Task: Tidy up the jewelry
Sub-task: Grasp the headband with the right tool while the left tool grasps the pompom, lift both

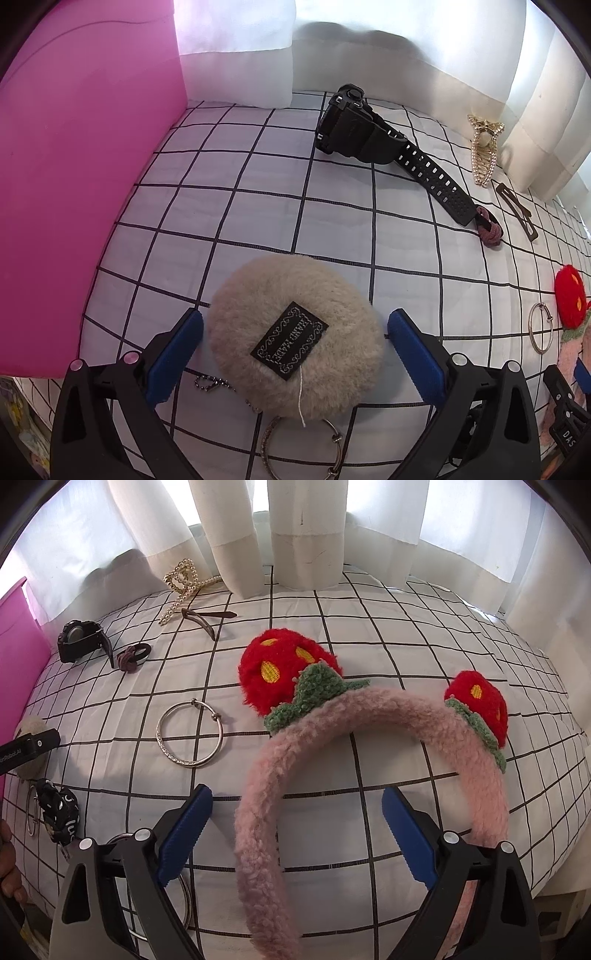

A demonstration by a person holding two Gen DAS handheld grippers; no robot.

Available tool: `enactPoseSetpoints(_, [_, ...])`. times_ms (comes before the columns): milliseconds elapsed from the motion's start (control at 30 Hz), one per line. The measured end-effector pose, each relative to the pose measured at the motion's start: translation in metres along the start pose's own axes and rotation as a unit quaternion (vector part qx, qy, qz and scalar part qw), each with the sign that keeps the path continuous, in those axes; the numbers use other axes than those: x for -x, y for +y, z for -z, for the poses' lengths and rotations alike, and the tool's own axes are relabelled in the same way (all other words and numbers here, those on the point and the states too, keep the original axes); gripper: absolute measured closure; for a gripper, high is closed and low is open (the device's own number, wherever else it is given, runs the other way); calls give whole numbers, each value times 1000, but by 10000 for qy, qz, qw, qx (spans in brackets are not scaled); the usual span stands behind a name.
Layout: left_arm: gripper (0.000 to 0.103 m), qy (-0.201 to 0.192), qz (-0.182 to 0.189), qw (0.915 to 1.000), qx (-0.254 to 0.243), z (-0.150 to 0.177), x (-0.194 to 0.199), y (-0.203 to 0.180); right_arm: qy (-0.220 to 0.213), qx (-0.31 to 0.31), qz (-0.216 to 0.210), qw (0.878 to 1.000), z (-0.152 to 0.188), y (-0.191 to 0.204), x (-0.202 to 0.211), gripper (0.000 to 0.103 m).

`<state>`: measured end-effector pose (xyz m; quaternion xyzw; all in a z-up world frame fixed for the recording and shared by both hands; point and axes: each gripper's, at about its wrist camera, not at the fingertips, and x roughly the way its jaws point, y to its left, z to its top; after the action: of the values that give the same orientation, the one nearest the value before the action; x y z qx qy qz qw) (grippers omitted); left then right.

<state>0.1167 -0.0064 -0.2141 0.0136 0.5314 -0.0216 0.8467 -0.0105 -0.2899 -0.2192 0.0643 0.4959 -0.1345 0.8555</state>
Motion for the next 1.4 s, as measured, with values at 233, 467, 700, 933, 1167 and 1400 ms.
enactPoseSetpoints(233, [27,-108,-26,9999,114,0,7,10,-97,94,-61,9999,-2,4,9,70])
enactPoseSetpoints(467, [44,-94,120,9998,153,-1,15,13,-65,-1,-242,9997,-4,-3,10,91])
enactPoseSetpoints(700, [44,-374,163,9992,54,-1,50,7,-335,5,-364,9988,-10,-8,34,91])
enactPoseSetpoints(933, [44,-770,195,9968,-75,-1,106,-4,-724,202,-606,9953,-26,-11,85,91])
enactPoseSetpoints(1167, [44,-1118,284,9933,86,2,167,-6,-1155,678,-1177,9840,-47,6,140,91])
enactPoseSetpoints(1400, [44,-1546,22,9864,562,5,228,15,-1662,1387,-2084,9538,-79,51,191,91])
